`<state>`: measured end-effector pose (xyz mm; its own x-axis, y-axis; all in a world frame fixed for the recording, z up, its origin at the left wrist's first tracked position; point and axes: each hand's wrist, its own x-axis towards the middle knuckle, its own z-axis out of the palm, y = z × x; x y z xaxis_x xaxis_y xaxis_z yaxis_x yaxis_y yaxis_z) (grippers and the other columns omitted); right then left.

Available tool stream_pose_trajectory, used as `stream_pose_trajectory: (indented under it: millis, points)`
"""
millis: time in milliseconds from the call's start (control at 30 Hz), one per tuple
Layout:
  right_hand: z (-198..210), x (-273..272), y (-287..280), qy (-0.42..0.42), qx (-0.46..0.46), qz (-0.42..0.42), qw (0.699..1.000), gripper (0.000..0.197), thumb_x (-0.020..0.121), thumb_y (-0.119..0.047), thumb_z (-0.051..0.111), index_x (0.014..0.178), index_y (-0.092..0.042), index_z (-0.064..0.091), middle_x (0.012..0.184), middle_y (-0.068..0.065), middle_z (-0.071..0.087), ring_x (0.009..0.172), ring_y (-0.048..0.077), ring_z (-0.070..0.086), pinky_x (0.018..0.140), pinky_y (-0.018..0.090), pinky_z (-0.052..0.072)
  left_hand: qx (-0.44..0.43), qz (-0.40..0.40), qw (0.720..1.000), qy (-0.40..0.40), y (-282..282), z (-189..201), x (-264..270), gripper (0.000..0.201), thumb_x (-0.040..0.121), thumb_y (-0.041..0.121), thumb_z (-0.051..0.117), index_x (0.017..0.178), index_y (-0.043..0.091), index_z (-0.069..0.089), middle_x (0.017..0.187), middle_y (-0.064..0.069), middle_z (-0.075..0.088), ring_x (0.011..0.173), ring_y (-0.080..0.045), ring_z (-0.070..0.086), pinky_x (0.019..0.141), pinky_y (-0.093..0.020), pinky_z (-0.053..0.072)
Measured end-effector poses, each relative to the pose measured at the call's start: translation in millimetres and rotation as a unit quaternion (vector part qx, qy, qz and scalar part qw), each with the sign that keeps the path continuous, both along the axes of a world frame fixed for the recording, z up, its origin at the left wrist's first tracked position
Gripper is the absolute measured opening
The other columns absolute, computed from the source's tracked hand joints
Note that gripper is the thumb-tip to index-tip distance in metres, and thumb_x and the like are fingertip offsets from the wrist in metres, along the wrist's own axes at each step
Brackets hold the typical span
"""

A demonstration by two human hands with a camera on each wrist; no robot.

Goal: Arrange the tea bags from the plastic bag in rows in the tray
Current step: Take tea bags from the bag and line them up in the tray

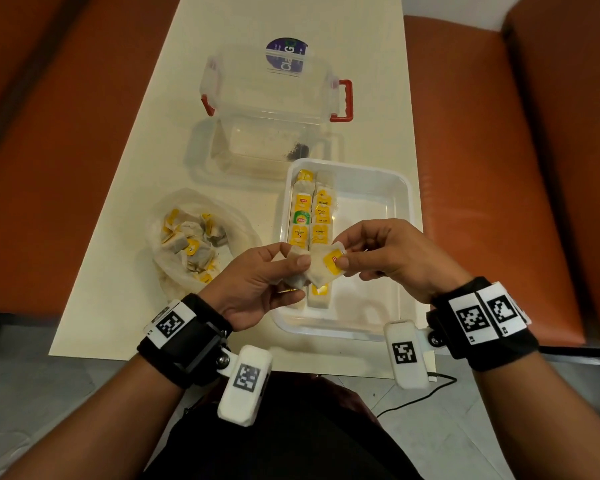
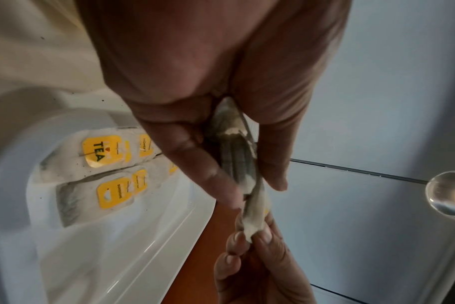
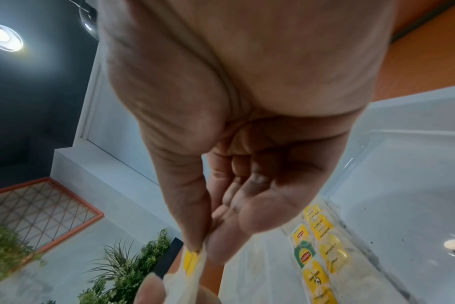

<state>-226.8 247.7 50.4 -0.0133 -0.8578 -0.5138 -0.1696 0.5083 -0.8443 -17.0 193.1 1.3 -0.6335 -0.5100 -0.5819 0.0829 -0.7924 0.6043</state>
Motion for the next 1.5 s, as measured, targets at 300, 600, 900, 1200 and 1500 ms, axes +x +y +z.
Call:
stream_pose_trajectory:
  millis: [300,600,900,1200,1500]
  points:
    - [-5,-11,3,0.031,0.002,0.049,0.998,0.011,0.085,-0.003,0.075,0.089,-0.013,0.074,0.075,0.005,0.07,0.068,0.012,0.062,0.06,0.019,0.046,-0.015,0.043,0.999,-0.009,-6,-2,11,0.007,0.077,0.016,0.07,0.08,0.013,0.065,0.075,-0.006,0.068,0.075,-0.015,0.072,0.053,-0.021,0.058]
    - [-44,14,-4,0.287,0.077,0.259,0.919,0.015,0.081,-0.026,0.081,0.084,-0.034,0.069,0.076,-0.018,0.067,0.079,0.006,0.066,0.076,0.023,0.049,-0.027,0.044,0.998,-0.037,-5,0,27,0.019,0.081,0.024,0.068,0.094,0.011,0.066,0.066,-0.001,0.062,0.066,-0.012,0.068,0.048,-0.019,0.055]
    - [-68,32,-19,0.37,0.089,0.313,0.87,0.02,0.081,-0.027,0.079,0.079,-0.037,0.061,0.078,-0.017,0.061,0.082,0.011,0.058,0.072,0.028,0.044,-0.035,0.036,0.998,-0.047,1,2,40,0.014,0.086,0.024,0.065,0.09,0.011,0.067,0.066,-0.004,0.058,0.062,-0.012,0.066,0.046,-0.02,0.052]
    - [-78,32,-25,0.407,0.082,0.286,0.864,0.018,0.079,-0.023,0.081,0.088,-0.028,0.066,0.088,-0.011,0.066,0.087,0.015,0.061,0.069,0.028,0.044,-0.035,0.029,0.998,-0.049,0,5,45,0.014,0.083,0.028,0.066,0.086,0.014,0.068,0.075,-0.008,0.053,0.063,-0.012,0.064,0.048,-0.021,0.051]
    - [-82,32,-26,0.443,0.06,0.274,0.852,0.026,0.081,-0.024,0.078,0.073,-0.028,0.053,0.083,-0.009,0.063,0.077,0.015,0.057,0.056,0.024,0.033,-0.057,0.0,0.997,-0.057,-4,12,44,0.012,0.08,0.03,0.067,0.077,0.018,0.068,0.08,-0.009,0.051,0.061,-0.011,0.06,0.046,-0.02,0.046]
